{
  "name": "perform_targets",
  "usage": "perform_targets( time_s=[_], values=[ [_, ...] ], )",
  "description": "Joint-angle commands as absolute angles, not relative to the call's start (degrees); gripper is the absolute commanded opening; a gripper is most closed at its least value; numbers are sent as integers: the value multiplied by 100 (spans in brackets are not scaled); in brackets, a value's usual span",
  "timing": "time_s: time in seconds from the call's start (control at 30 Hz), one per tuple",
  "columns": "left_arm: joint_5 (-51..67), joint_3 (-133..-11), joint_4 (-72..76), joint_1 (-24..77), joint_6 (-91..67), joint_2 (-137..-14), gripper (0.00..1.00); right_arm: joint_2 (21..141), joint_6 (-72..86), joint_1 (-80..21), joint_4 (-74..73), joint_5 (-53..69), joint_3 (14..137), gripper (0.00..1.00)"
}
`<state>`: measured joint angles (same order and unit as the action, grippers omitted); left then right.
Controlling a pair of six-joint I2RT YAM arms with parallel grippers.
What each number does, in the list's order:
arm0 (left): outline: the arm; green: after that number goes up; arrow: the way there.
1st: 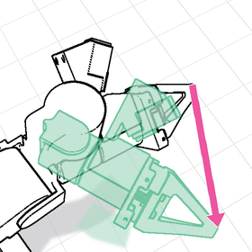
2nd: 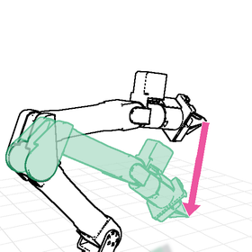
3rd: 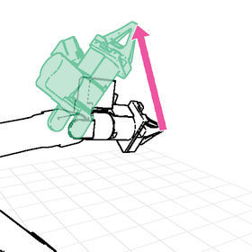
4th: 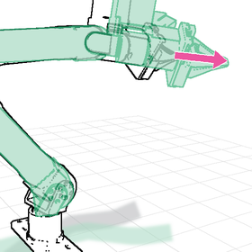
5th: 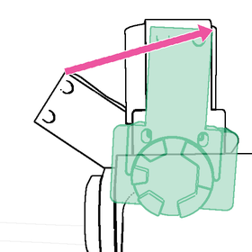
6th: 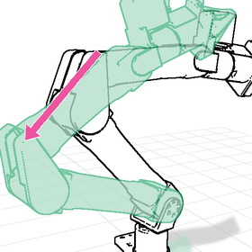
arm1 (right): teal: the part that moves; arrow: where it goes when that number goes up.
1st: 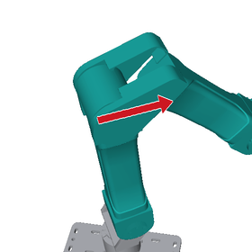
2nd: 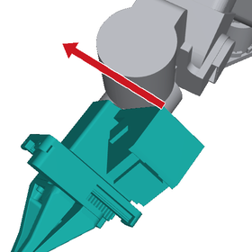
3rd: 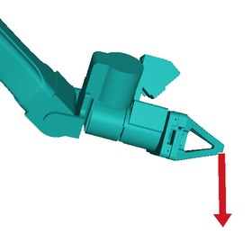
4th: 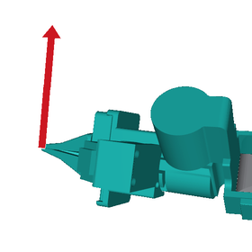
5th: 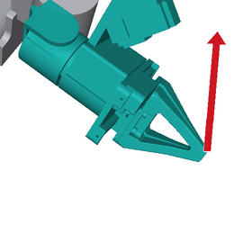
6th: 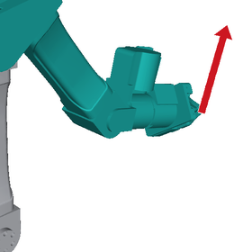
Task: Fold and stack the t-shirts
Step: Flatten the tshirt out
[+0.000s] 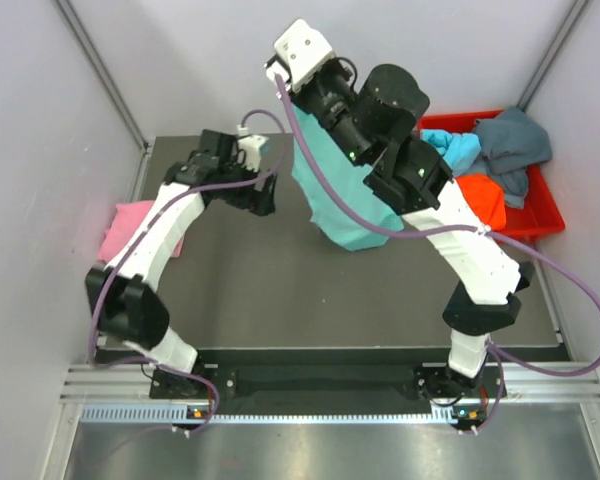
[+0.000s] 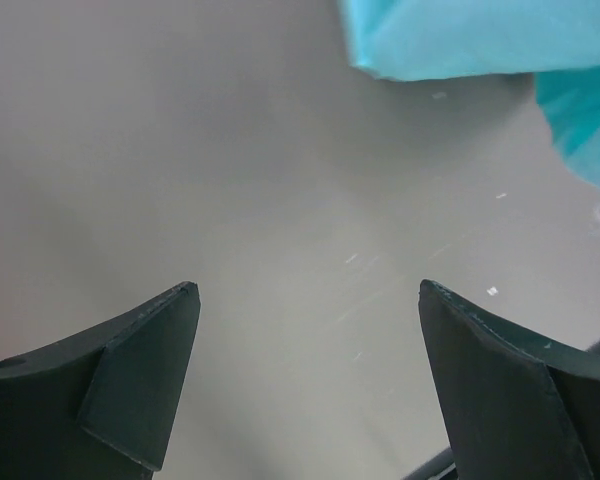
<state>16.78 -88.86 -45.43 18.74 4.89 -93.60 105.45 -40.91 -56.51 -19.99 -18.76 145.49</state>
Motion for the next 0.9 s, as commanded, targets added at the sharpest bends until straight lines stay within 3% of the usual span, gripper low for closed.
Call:
perform_targets(
  time_s=[0.0,0.27,0.43,0.57,0.87],
  values=[
    [1415,-8526,-4369,1644,659,-8316,95,10389,-4122,-5976,-1433,-1618,14651,0],
    [1459,-8103,-4333,1178,404,-7664,95,10319,-4868,-6469,-379,-1582,14880,0],
    [1599,-8367,-4289,1186,396,-7988,94,10047,-4232,-5311,-763,-1749,14266,0],
    [1854,-8534,-4280,1178,290,-8288,93,9319,-3472,-3748,-914,-1661,12470,0],
    [2021,-8552,-4333,1178,290,-8534,93,8200,-3411,-2506,-993,-1186,8697,0]
  ],
)
